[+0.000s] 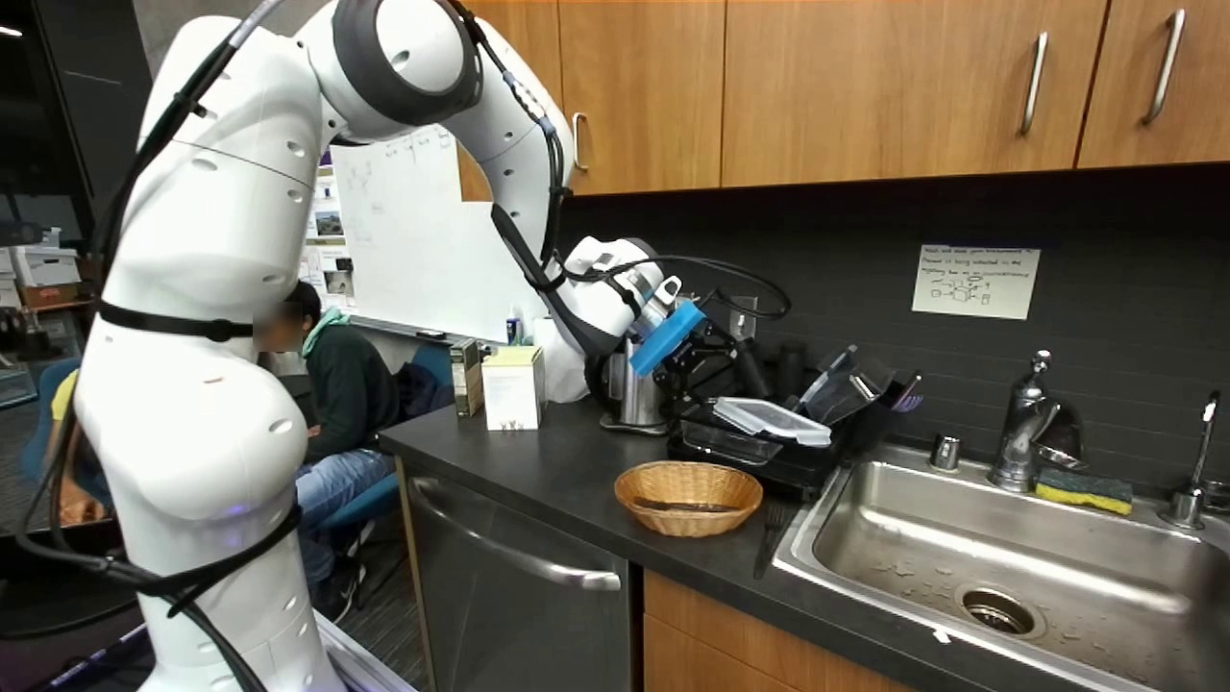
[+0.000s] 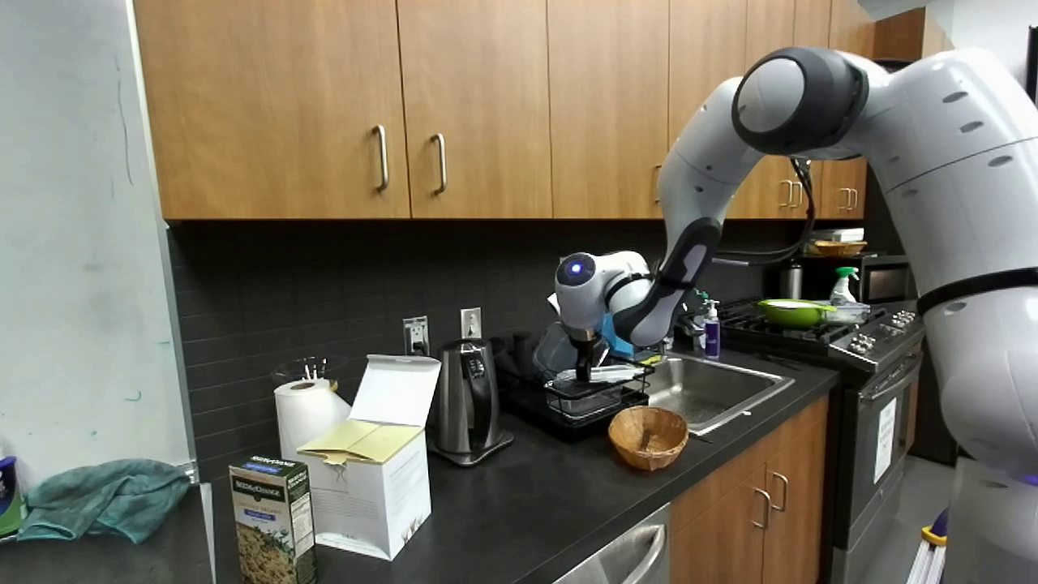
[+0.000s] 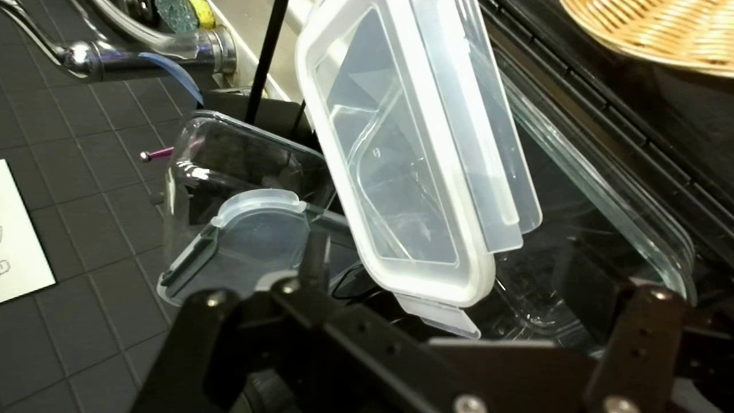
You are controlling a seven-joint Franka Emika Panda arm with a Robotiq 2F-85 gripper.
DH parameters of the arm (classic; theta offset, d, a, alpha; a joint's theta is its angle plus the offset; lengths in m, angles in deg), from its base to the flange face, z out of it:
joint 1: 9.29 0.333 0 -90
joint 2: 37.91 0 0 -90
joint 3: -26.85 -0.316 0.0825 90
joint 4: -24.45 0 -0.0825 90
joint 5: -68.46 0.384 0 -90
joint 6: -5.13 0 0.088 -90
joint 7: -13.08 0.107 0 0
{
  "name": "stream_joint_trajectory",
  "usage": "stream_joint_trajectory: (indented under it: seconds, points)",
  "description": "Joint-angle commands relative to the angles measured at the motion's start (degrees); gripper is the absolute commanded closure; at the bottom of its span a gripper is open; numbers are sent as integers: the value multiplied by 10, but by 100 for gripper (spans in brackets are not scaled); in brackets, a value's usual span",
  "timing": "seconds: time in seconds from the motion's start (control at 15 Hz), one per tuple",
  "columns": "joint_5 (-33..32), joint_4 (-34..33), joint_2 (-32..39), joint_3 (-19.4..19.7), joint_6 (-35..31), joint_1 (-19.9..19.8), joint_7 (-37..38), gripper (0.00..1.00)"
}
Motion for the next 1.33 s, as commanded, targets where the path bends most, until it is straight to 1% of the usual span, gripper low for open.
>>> stream_joint_trajectory:
  seconds: [0.0, 0.6, 0.67, 0.73, 0.8, 0.87, 0.93, 1.27]
  points:
    - [14, -33, 32, -4, 19, 4, -8, 0]
    - [13, -73, 73, 2, 43, 7, -11, 0]
    - [12, -75, 76, 3, 46, 7, -11, 1]
    - [12, -78, 78, 3, 48, 6, -11, 25]
    - [12, -81, 79, 3, 50, 6, -11, 26]
    - [12, -83, 81, 3, 51, 6, -11, 29]
    - [12, -84, 81, 3, 52, 6, -11, 35]
    - [6, -84, 78, 2, 50, 9, -8, 75]
